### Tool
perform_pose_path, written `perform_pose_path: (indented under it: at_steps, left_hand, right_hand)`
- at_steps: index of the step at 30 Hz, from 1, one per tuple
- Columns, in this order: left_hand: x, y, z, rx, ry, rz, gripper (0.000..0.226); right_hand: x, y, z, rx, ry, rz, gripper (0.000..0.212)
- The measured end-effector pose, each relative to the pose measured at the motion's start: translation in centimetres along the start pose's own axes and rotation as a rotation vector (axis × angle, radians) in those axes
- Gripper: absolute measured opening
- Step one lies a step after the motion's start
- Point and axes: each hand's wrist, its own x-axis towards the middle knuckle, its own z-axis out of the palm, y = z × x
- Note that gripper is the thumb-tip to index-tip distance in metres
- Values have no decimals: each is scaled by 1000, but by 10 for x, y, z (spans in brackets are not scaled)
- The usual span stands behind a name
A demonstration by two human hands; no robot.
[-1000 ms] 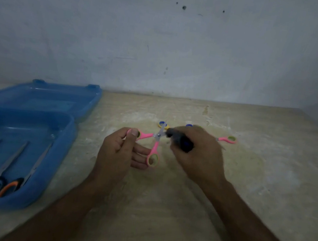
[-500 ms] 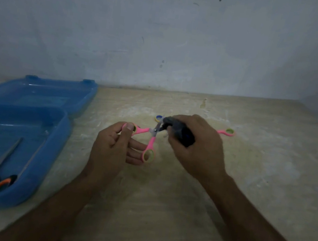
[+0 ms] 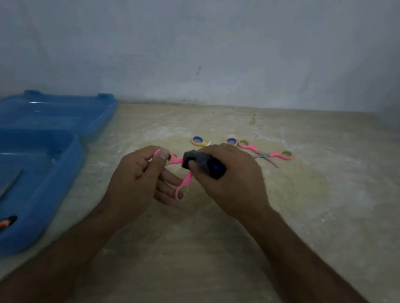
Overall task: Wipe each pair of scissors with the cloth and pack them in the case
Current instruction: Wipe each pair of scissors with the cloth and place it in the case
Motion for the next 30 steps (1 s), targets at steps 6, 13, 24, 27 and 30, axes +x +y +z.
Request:
perform_pose_path:
  at_steps: [6, 13, 24, 27, 30]
  left_hand:
    - [1, 2, 0, 40, -29, -20, 26]
    - [1, 1, -4, 56, -49, 14, 26]
    - [2, 2, -5, 81, -29, 39, 25]
    - [2, 1, -2, 77, -13, 28, 25]
    - [0, 3, -1, 83, -28, 42, 27]
  right_hand:
    - [6, 15, -16, -8, 211, 108, 16]
    - [7, 14, -7, -15, 109, 122, 20]
    - [6, 18, -5, -58, 119, 129, 20]
    - [4, 18, -15, -16, 223, 126, 19]
    - [-2, 3, -3, 20, 47, 16, 25]
